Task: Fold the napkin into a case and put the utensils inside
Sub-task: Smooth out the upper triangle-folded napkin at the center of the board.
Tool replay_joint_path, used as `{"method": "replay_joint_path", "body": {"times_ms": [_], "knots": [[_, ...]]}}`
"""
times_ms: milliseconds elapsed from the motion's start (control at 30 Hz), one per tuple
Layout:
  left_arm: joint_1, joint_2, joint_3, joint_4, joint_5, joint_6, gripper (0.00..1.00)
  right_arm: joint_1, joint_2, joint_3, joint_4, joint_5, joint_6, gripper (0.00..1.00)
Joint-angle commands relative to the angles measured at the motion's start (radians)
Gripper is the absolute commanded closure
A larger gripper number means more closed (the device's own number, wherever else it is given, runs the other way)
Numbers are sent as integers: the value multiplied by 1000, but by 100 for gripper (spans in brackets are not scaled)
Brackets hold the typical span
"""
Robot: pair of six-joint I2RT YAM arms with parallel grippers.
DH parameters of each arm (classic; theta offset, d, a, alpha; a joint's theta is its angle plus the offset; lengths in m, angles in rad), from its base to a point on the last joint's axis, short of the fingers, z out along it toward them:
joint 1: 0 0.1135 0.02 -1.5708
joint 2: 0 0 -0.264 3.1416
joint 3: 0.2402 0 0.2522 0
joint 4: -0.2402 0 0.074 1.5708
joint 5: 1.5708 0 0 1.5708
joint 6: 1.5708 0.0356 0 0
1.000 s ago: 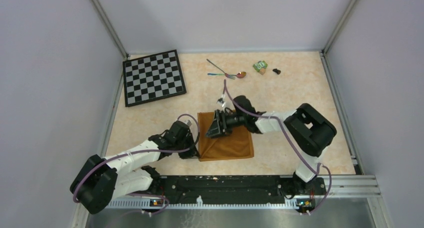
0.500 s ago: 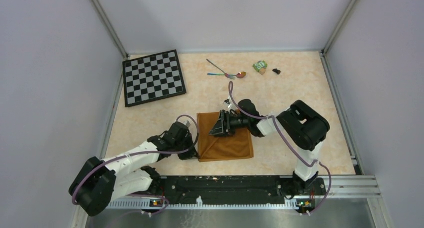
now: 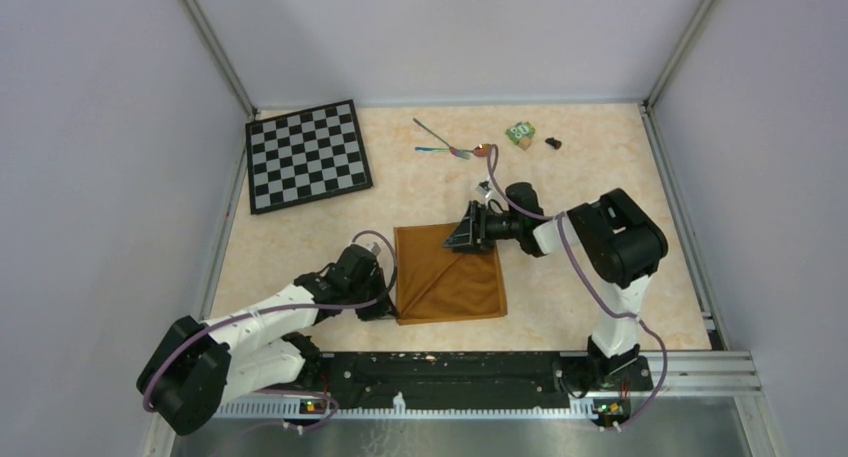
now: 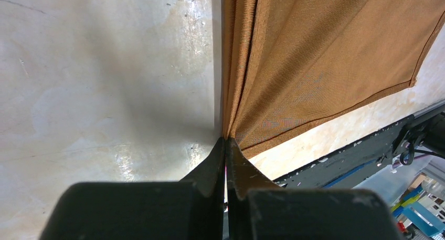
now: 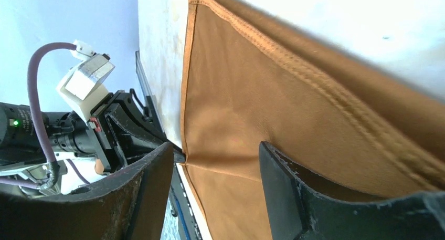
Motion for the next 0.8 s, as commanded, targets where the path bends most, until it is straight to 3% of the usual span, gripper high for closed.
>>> {"method": "replay_joint_path", "body": {"times_ms": [0,600,767], "knots": [[-3,-10,-24,-45,-19,4,98,-67,46,38,-37,15,-94,39],[-3,-13,-31,-36,-3,1,97,-206,99,169,-133,-68,-161,39],[-4,-56,4,-68,17,-1,85,-189,-25,250,-484,87,-312,40]]}}
